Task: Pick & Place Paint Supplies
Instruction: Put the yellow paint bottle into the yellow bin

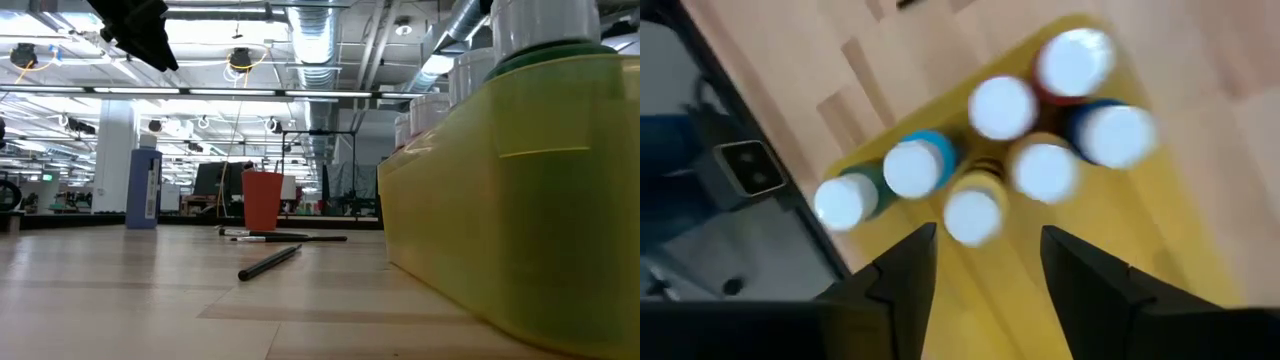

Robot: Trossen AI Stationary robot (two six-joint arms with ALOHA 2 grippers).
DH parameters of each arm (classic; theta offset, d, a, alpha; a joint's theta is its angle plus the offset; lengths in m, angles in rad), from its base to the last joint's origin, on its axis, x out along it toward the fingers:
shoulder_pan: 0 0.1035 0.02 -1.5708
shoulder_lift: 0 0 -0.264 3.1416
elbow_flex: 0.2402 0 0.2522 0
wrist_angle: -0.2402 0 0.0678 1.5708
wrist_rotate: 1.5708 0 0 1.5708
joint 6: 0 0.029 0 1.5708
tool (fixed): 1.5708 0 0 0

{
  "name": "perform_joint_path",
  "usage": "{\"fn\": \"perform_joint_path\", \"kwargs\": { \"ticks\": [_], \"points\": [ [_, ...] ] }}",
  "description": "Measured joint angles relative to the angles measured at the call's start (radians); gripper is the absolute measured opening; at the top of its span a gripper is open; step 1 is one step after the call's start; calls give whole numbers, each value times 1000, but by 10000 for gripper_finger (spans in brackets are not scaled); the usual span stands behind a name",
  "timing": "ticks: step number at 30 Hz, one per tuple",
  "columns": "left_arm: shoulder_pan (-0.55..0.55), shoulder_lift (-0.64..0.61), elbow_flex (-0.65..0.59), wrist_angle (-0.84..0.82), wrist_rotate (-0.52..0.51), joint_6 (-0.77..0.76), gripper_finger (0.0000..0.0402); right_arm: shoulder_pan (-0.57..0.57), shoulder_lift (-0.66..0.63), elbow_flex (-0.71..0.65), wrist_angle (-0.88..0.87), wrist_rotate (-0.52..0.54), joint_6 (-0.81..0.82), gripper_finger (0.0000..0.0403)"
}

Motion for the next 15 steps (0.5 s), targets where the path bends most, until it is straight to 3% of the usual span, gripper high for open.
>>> {"fn": "perform_joint_path", "kwargs": {
  "ticks": [7,11,15],
  "points": [
    [0,0,0,0,44,-27,237,-168,-211,2,-216,163,132,186],
    [0,0,0,0,47,-28,237,-332,-276,2,-309,254,174,193],
    [0,0,0,0,46,-28,237,-521,-283,0,-377,306,112,196]
  ]
}}
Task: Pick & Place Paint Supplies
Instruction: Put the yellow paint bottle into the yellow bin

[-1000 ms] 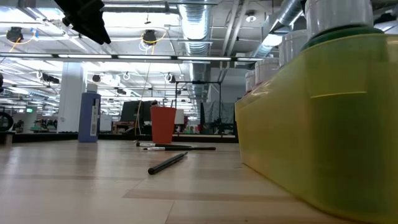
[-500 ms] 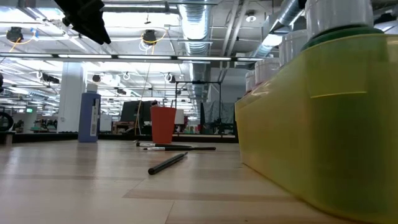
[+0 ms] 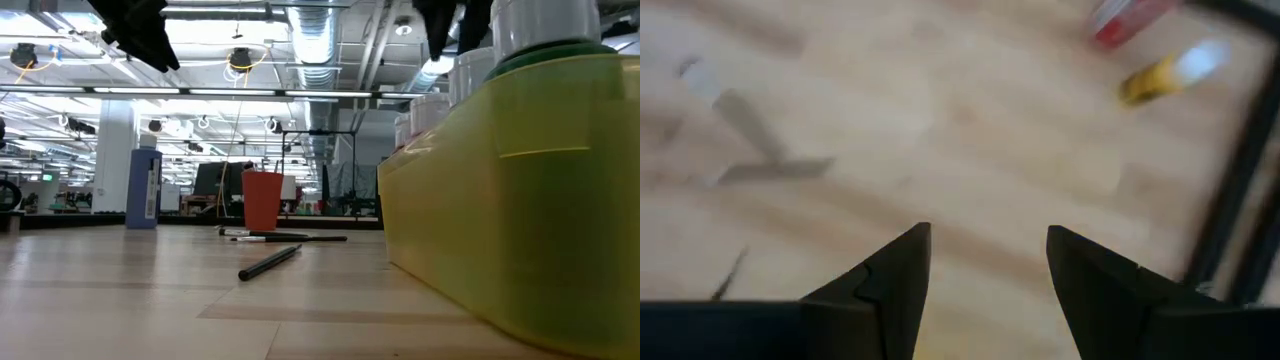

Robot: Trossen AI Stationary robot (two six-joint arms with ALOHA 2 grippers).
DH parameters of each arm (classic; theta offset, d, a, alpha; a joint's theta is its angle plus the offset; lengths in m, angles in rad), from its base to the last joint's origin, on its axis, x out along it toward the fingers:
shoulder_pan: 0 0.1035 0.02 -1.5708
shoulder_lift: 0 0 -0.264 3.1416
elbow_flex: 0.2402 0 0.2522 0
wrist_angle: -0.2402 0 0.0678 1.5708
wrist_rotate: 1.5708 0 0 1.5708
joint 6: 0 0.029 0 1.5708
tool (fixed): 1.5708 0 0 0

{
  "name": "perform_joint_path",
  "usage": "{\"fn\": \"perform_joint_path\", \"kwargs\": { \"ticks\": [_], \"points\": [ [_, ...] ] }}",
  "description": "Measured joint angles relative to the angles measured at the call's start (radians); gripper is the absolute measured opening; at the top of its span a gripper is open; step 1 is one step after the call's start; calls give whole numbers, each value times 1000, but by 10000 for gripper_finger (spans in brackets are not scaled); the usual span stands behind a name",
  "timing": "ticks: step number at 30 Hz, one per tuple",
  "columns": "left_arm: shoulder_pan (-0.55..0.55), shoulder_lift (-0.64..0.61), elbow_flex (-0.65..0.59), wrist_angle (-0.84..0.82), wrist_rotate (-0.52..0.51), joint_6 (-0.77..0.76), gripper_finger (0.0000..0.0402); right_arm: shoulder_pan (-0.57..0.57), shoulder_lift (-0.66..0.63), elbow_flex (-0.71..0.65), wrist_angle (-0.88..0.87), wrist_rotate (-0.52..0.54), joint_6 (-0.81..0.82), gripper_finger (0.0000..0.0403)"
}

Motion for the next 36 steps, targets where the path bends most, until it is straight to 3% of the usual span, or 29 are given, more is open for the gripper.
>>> {"fn": "perform_joint_path", "kwargs": {
  "ticks": [9,14,20,26,36],
  "points": [
    [0,0,0,0,0,0,237,-409,52,-2,5,7,-305,196],
    [0,0,0,-1,-1,1,237,-562,64,-27,25,-32,-423,204],
    [0,0,0,-1,-1,7,237,-665,56,-164,112,-70,-502,205],
    [0,0,0,-1,-1,8,237,-709,57,-312,252,-129,-572,204],
    [0,0,0,-2,-1,38,237,-754,57,-444,374,-128,-635,203]
  ]
}}
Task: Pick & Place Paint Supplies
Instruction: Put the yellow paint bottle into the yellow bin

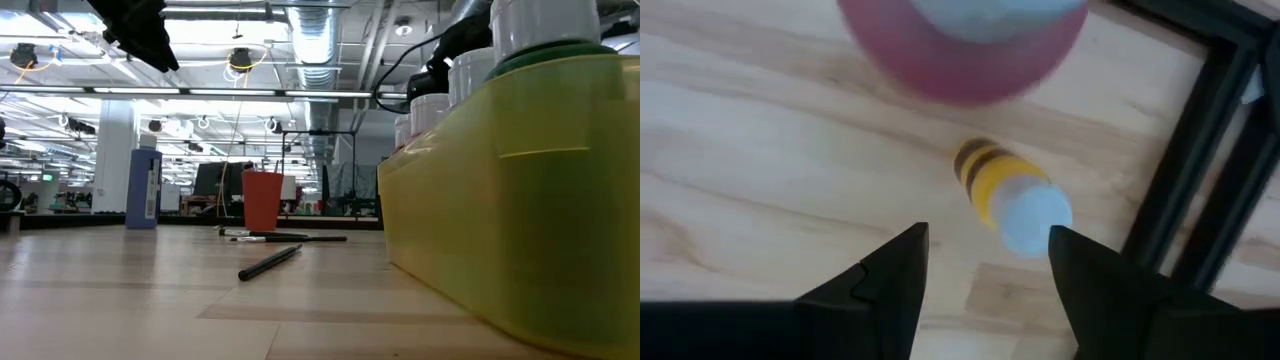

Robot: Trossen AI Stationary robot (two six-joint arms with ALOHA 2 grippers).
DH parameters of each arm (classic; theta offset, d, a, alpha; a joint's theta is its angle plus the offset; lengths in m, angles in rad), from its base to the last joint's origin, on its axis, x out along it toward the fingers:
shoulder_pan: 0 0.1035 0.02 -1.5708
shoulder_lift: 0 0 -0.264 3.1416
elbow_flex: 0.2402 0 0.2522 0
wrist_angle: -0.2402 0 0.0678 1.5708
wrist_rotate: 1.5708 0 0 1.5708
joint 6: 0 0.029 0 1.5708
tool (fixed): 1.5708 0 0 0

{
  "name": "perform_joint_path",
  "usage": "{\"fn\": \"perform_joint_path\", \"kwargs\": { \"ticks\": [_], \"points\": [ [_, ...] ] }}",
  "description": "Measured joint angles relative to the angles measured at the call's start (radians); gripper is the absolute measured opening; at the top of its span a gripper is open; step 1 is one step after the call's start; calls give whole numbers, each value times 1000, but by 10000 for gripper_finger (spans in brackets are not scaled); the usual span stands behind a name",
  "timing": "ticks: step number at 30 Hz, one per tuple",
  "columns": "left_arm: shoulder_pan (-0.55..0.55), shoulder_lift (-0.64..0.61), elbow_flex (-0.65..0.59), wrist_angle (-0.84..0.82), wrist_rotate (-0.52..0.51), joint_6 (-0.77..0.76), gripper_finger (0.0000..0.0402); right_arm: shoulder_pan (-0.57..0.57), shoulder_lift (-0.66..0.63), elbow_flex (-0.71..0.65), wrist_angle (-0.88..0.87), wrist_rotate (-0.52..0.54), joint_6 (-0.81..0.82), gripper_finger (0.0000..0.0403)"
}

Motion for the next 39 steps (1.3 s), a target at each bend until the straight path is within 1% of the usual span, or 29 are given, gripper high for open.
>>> {"fn": "perform_joint_path", "kwargs": {
  "ticks": [6,12,14,19,23,33,37,39],
  "points": [
    [0,0,0,0,0,0,237,-1,-5,-44,60,15,-15,197],
    [0,0,0,0,0,0,237,-2,-8,-45,73,18,-55,199],
    [0,0,0,0,0,0,237,1,-21,-45,77,1,-57,202],
    [0,0,0,0,0,0,237,7,-82,-45,77,2,-57,202],
    [0,0,0,1,0,-6,237,-16,-108,-45,80,29,-57,199],
    [0,0,0,1,0,-8,237,-61,-104,-46,98,21,-82,198],
    [0,0,0,1,0,-8,237,-67,-89,-101,106,0,-83,198],
    [0,0,0,1,0,-8,237,-67,-89,-150,149,-7,-83,198]
  ]
}}
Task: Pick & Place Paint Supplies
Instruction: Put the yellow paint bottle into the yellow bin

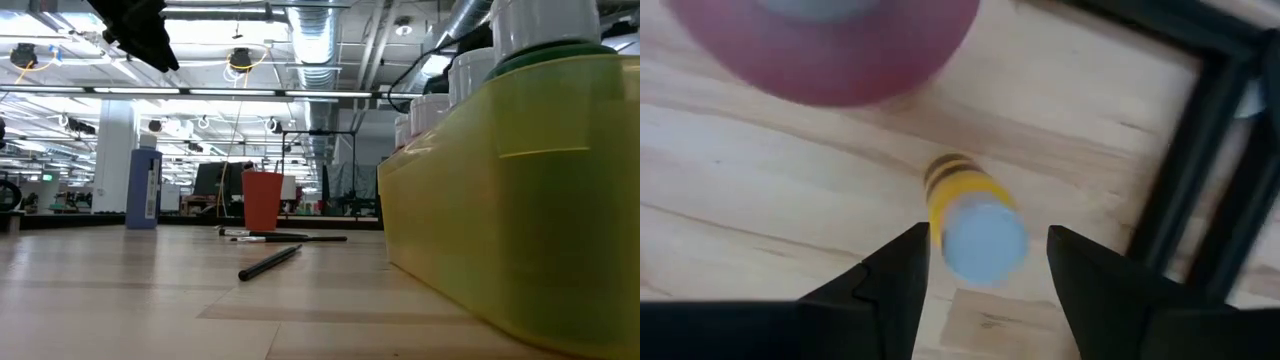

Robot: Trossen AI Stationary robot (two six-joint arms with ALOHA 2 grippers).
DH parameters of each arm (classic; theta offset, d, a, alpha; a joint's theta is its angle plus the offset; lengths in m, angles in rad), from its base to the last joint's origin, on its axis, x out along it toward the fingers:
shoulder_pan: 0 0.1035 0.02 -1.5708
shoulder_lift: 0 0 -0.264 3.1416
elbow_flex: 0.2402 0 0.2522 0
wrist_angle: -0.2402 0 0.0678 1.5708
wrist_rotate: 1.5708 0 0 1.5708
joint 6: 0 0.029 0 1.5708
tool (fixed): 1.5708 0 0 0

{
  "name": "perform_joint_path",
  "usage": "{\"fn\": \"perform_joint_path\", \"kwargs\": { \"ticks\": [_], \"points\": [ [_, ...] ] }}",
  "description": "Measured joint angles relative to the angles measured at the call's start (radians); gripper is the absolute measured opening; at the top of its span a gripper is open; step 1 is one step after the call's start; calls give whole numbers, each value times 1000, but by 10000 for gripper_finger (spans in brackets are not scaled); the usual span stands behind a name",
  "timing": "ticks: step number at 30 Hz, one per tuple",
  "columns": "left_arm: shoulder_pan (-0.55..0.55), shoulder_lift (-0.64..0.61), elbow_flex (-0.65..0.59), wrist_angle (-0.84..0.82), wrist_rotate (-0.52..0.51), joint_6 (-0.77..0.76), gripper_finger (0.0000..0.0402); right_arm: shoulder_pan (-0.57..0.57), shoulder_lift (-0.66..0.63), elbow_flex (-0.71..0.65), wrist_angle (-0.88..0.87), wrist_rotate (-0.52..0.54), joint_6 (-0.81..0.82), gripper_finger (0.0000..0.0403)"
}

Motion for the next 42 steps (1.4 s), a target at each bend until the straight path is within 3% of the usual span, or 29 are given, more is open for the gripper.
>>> {"fn": "perform_joint_path", "kwargs": {
  "ticks": [10,20,27,35,42],
  "points": [
    [0,0,0,0,0,0,237,2,0,-63,92,-34,6,180],
    [0,0,0,0,0,0,237,2,-3,-61,101,-32,11,109],
    [0,0,0,0,0,0,237,45,-20,-64,63,-31,11,109],
    [0,0,0,0,0,0,237,238,-206,-63,-43,-65,111,109],
    [0,0,0,0,0,0,237,593,-407,-63,8,-175,431,109]
  ]
}}
